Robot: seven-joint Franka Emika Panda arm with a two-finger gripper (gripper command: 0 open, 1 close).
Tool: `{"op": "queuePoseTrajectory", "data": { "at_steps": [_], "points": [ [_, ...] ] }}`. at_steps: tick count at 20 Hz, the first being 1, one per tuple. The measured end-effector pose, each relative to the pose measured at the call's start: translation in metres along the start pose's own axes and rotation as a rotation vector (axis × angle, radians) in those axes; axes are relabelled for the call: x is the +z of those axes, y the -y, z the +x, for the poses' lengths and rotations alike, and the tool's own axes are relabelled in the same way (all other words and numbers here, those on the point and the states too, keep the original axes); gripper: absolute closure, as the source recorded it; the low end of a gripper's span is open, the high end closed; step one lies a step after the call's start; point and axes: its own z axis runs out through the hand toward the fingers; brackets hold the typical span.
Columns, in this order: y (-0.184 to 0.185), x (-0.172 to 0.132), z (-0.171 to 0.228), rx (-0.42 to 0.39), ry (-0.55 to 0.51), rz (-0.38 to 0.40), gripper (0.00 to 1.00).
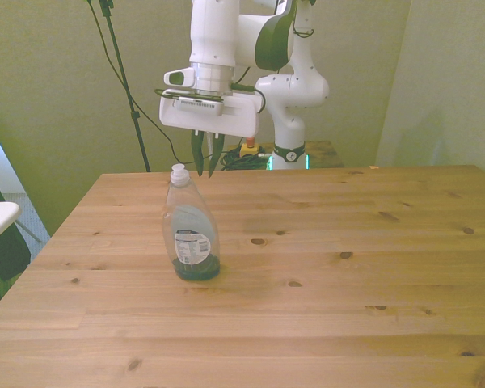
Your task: Knock down the dish soap
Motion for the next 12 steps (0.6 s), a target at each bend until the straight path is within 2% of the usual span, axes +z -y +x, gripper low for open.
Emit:
{"op": "queuePoseTrajectory", "data": {
  "at_steps": [8,12],
  "points": [
    [0.038,0.034,0.04,0.062,-0.041,-0.022,1.0],
    [0.072,0.04,0.048,0.122,-0.074,0.018,1.0]
  ]
}}
